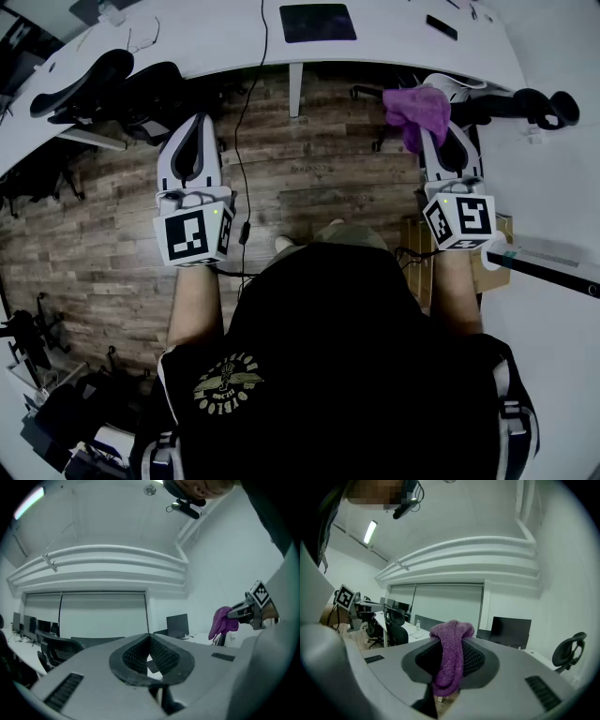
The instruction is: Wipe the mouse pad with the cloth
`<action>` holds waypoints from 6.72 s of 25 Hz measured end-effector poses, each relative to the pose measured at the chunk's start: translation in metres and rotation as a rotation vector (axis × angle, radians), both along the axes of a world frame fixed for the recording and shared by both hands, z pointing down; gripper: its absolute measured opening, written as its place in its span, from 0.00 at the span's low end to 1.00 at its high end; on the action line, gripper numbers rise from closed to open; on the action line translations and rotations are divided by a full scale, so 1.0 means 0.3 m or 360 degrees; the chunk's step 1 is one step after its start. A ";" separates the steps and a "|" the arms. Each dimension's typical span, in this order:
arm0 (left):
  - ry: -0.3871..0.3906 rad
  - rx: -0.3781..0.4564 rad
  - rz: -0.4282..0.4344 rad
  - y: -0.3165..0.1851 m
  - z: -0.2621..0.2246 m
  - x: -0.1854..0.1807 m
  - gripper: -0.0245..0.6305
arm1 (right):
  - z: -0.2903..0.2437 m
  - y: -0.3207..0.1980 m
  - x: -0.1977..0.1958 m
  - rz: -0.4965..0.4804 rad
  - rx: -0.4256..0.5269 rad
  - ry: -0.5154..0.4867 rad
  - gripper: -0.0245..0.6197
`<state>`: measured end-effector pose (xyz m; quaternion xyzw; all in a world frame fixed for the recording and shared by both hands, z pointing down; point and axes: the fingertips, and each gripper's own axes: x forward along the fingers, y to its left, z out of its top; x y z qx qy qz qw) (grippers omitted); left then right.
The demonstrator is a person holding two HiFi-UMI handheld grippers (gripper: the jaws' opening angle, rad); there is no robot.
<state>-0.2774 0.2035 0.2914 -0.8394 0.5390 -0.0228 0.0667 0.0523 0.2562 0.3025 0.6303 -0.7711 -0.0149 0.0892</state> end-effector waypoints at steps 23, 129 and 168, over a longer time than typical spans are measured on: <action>-0.0069 0.0004 -0.0063 0.173 -0.069 0.365 0.04 | 0.006 0.123 0.288 -0.0187 0.0054 -0.0173 0.17; 0.0018 -0.0344 0.0201 -1.196 0.205 0.583 0.04 | 0.179 -1.141 0.505 0.0017 -0.0194 -0.0210 0.18; -0.0085 -0.0419 -0.0142 -1.573 0.268 0.389 0.04 | 0.524 -1.775 0.117 -0.0577 -0.0508 -0.0222 0.18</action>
